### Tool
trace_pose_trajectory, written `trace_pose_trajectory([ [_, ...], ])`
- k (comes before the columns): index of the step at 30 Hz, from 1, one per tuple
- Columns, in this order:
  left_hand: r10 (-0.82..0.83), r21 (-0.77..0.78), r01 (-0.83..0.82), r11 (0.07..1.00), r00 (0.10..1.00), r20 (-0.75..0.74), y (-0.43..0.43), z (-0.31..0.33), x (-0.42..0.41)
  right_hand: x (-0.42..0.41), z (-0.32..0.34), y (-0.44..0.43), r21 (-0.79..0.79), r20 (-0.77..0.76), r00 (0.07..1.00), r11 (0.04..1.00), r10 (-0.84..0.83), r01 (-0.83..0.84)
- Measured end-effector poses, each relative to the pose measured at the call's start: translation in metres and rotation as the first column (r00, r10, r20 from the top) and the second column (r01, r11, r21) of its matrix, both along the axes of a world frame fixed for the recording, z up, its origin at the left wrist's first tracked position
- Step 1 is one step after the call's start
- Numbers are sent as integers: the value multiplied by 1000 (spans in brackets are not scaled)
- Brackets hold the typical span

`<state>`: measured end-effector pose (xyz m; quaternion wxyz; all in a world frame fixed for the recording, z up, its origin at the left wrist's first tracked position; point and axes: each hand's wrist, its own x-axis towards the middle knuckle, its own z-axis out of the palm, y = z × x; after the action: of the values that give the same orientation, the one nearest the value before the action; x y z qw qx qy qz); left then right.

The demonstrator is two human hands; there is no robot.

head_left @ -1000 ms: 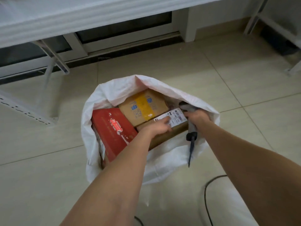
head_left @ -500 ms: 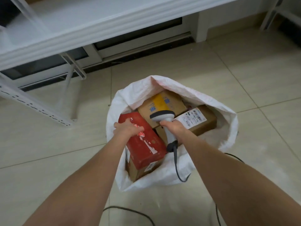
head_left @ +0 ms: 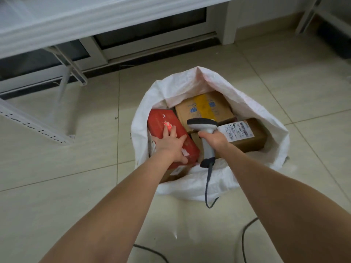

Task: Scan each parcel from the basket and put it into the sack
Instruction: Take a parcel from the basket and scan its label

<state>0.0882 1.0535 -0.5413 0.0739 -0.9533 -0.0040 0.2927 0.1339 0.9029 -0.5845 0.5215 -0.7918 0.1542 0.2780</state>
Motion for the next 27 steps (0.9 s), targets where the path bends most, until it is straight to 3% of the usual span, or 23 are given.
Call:
trace_pose_trajectory([
  [3,-12,50,7,999,994,107,0,-6,6,0,-4,-6,25,-32,999,1000,-4,5],
  [6,-298,189,272,944,946,127,-12,-15,-10,1,-4,-10,52,-36,999,998,-26,28],
  [9,-618,17,633,774,749,239,-21,-20,-33,1,-3,-10,68,-32,999,997,-32,34],
  [10,-617,-39,636,771,760,207,-20,-23,-40,0,-2,-10,79,-39,999,996,-32,35],
  [12,-490,-67,490,869,872,15,-10,-30,-50,-1,2,-9,87,-61,997,995,-47,52],
  [14,-387,3,391,920,912,-139,3,-38,-59,-1,7,-12,91,-63,995,993,-73,79],
  [17,-167,-47,161,986,976,-142,14,-28,-59,-1,16,-20,60,-60,991,991,-117,121],
  [19,-39,-254,-25,967,969,-243,14,2,-44,-3,24,-24,35,-90,988,991,-125,128],
  [21,62,-431,-291,854,880,-472,10,46,-27,-6,37,-26,34,-129,983,990,-132,137],
  [22,96,-448,-408,796,815,-572,5,65,-22,-6,41,-26,38,-147,979,989,-139,146],
  [23,102,-425,-450,785,771,-629,1,80,-17,-7,47,-26,42,-169,975,988,-141,150],
  [25,23,-312,-290,905,766,-643,-5,100,-14,-9,57,-30,38,-163,978,989,-132,140],
  [27,-23,-297,-237,925,744,-668,-7,111,-10,-7,68,-35,7,-149,982,993,-118,120],
])
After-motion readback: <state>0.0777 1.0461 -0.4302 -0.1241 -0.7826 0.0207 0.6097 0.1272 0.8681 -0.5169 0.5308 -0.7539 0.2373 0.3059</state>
